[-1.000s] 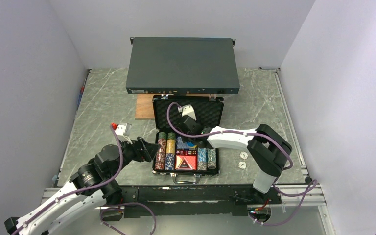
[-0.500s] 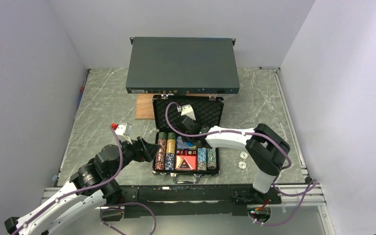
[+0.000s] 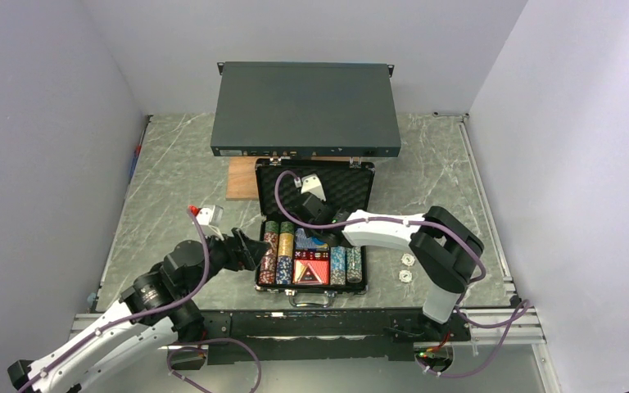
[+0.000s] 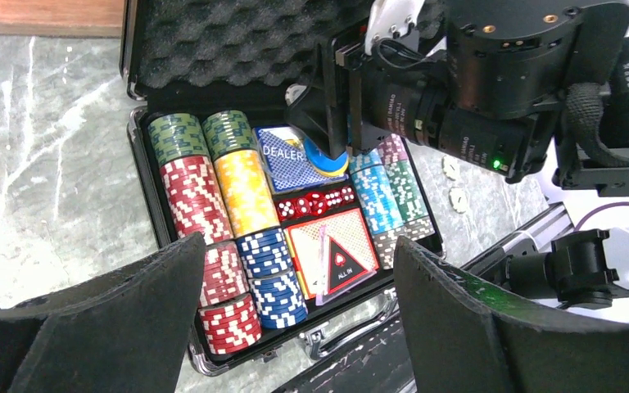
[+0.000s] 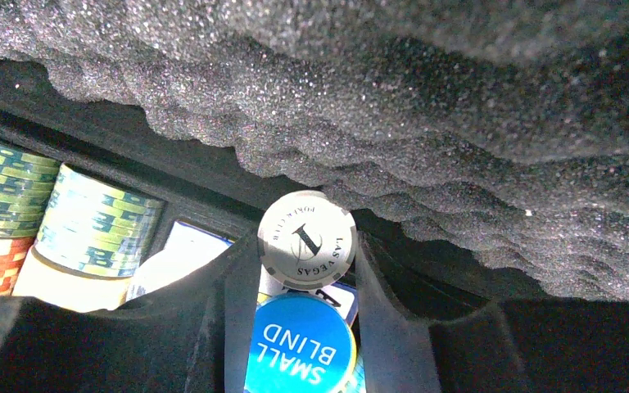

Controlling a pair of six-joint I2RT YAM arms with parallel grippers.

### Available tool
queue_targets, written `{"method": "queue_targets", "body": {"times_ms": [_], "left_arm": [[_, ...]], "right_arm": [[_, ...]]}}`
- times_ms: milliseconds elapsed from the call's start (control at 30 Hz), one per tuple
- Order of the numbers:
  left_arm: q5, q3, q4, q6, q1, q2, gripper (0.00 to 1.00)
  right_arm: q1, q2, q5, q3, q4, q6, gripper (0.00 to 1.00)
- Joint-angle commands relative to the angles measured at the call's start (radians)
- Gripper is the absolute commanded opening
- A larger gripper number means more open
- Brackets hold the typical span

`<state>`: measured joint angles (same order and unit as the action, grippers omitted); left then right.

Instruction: Pack up texas hold em set

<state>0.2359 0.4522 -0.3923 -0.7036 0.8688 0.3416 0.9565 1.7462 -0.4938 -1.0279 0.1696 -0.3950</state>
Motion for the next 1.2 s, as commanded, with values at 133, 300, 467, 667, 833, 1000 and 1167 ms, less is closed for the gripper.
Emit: {"method": "queue_targets", "body": {"times_ms": [133, 300, 467, 667, 833, 1000, 1167], "left_arm": [[0.01, -0.013, 0.026, -0.067, -0.006, 0.08, 0.89], [-0.076, 0.04, 0.069, -0.044, -0.044, 0.21, 0.88], [-0.276, 0.027, 0.248, -0.069, -0.169, 0.297, 0.87], [-0.546, -0.001, 0.583, -0.198, -0.291, 0.471, 0.77], [-0.66, 0.045, 0.797, -0.239, -0.267, 0.651, 0.65], [-0.617, 0.096, 0.835, -0.259, -0.192, 0.748, 0.58], [-0.579, 0.096, 0.894, -0.302, -0.142, 0.785, 0.59]], "right_arm": [[-0.007, -0.12, 0.011, 0.06, -0.129, 0.026, 0.3], [-0.007, -0.219, 0.024, 0.118, -0.152, 0.041, 0.28], [-0.007, -0.352, 0.141, 0.205, -0.163, 0.071, 0.26], [-0.009, -0.597, 0.293, 0.322, -0.173, 0.108, 0.27], [-0.009, -0.704, 0.432, 0.365, -0.173, 0.126, 0.27], [-0.009, -0.79, 0.502, 0.424, -0.188, 0.139, 0.27], [-0.009, -0.825, 0.522, 0.458, -0.19, 0.14, 0.27]]}}
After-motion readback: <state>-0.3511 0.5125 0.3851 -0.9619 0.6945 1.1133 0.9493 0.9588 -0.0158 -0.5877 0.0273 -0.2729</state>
